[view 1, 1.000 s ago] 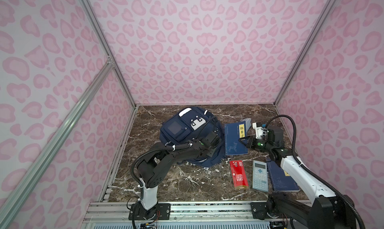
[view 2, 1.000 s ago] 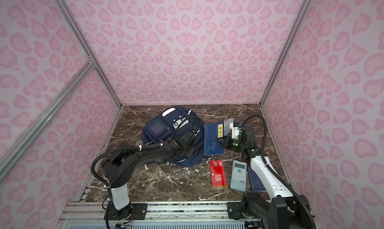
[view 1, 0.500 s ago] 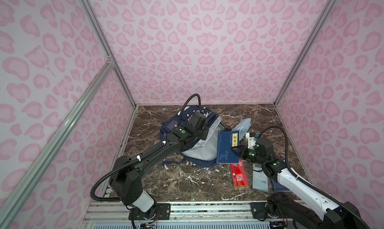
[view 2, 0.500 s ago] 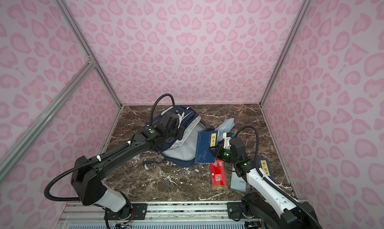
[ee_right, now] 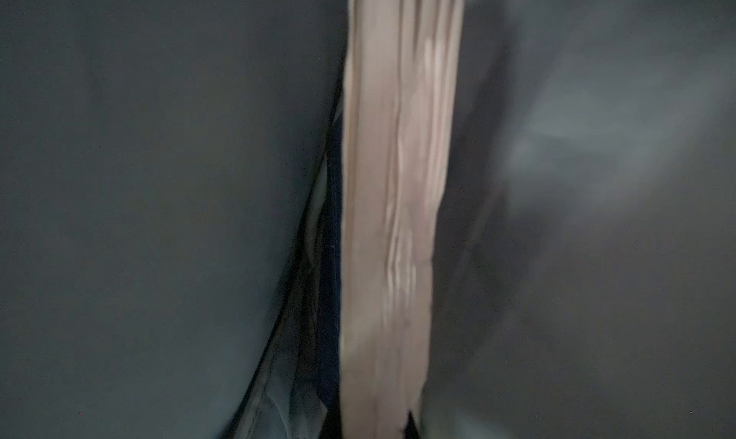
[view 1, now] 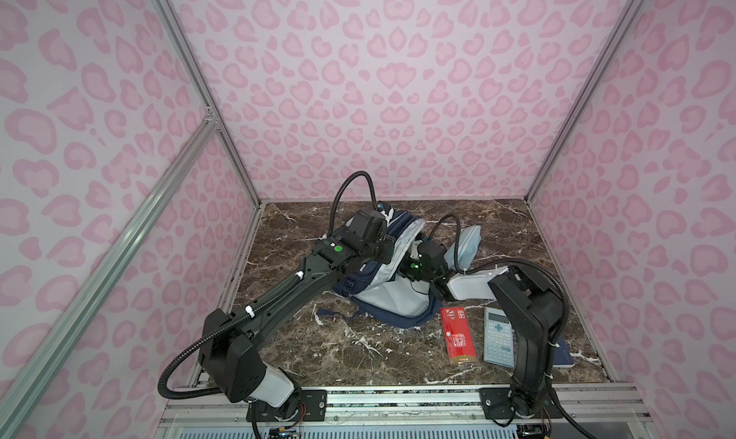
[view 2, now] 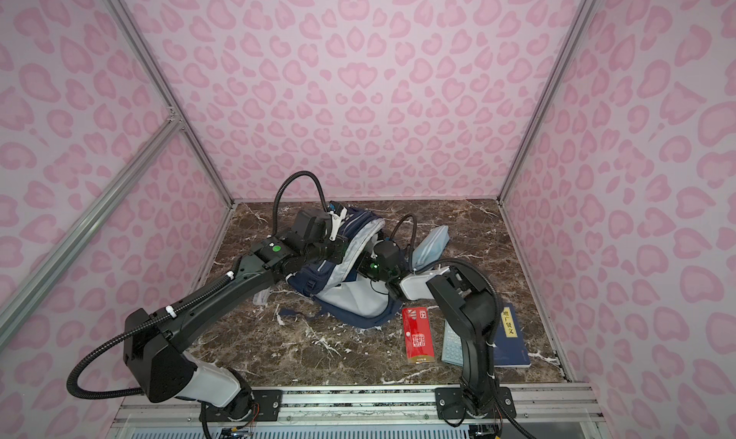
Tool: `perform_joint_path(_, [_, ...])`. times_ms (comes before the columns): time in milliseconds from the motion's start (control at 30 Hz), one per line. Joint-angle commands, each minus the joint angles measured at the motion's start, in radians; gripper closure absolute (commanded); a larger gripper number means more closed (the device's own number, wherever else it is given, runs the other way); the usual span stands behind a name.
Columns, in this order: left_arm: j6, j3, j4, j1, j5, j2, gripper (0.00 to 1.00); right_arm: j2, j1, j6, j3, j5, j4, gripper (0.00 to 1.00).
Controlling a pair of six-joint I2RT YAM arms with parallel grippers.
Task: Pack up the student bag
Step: 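Push the book down into the bag with the right gripper while left holds the flap, then release the book and withdraw the right gripper while left lets go of the flap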
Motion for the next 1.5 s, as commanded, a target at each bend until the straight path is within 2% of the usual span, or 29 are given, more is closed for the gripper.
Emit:
perform_joint_path(0, [-0.009, -0.005, 0.076, 0.003, 0.033, -0.013, 0.97, 0.097, 0.026, 0.002, 0.11, 0.005, 0.01, 0.64])
perform_joint_path(33, [-0.012, -0.01, 0.079, 0.004, 0.034, -0.012, 0.97, 0.118, 0.034, 0.002, 0.137, -0.008, -0.016, 0.47])
perform_joint_path(67, [-0.013, -0.011, 0.084, 0.004, 0.031, -0.014, 0.97, 0.119, 0.041, -0.002, 0.134, -0.006, -0.016, 0.39])
perform_joint_path(167, [-0.029, -0.065, 0.102, 0.018, 0.016, -0.014, 0.97, 0.034, 0.042, -0.021, 0.031, 0.043, -0.02, 0.3])
perform_joint_path(300, [-0.053, -0.103, 0.137, 0.031, 0.035, -0.013, 0.97, -0.125, 0.019, -0.1, -0.068, 0.07, -0.169, 0.27])
perform_joint_path(533, [-0.107, -0.177, 0.205, 0.029, 0.072, 0.031, 0.97, -0.43, 0.02, -0.18, -0.291, 0.123, -0.33, 0.3])
perform_joint_path(767, [-0.164, -0.312, 0.294, 0.021, 0.075, 0.067, 0.97, -0.821, 0.057, -0.317, -0.394, 0.332, -0.805, 0.28])
perform_joint_path(800, [-0.169, -0.322, 0.302, 0.017, 0.081, 0.069, 0.97, -0.868, 0.054, -0.335, -0.394, 0.367, -0.871, 0.27])
perform_joint_path(833, [-0.173, -0.333, 0.312, 0.013, 0.084, 0.068, 0.96, -0.919, 0.054, -0.35, -0.392, 0.429, -0.942, 0.21])
perform_joint_path(867, [-0.179, -0.34, 0.319, 0.005, 0.082, 0.066, 0.89, -0.967, 0.05, -0.349, -0.395, 0.516, -1.004, 0.03])
perform_joint_path(900, [-0.184, -0.344, 0.321, -0.002, 0.082, 0.066, 0.77, -1.01, 0.042, -0.348, -0.406, 0.596, -1.044, 0.01])
perform_joint_path(933, [-0.188, -0.344, 0.32, -0.01, 0.077, 0.066, 0.57, -1.052, 0.01, -0.336, -0.417, 0.646, -1.086, 0.02])
perform_joint_path(967, [-0.194, -0.345, 0.315, -0.018, 0.071, 0.063, 0.39, -1.08, -0.055, -0.361, -0.424, 0.613, -1.101, 0.01])
perform_joint_path(1000, [-0.203, -0.343, 0.316, -0.027, 0.066, 0.061, 0.21, -1.109, -0.146, -0.395, -0.426, 0.516, -1.116, 0.02])
perform_joint_path(1033, [-0.208, -0.342, 0.315, -0.039, 0.063, 0.058, 0.09, -1.134, -0.225, -0.395, -0.434, 0.432, -1.129, 0.02])
perform_joint_path(1067, [-0.213, -0.339, 0.311, -0.051, 0.055, 0.056, 0.03, -1.162, -0.301, -0.385, -0.442, 0.361, -1.137, 0.01])
perform_joint_path(1133, [-0.215, -0.327, 0.297, -0.081, 0.03, 0.047, 0.0, -1.212, -0.442, -0.363, -0.467, 0.293, -1.162, 0.01])
perform_joint_path(1300, [-0.243, -0.319, 0.344, -0.158, 0.057, 0.021, 0.0, -1.209, -0.611, -0.286, -0.429, 0.476, -1.386, 0.02])
perform_joint_path(1467, [-0.256, -0.306, 0.377, -0.21, 0.094, 0.034, 0.01, -1.14, -0.819, -0.167, -0.433, 0.539, -1.529, 0.01])
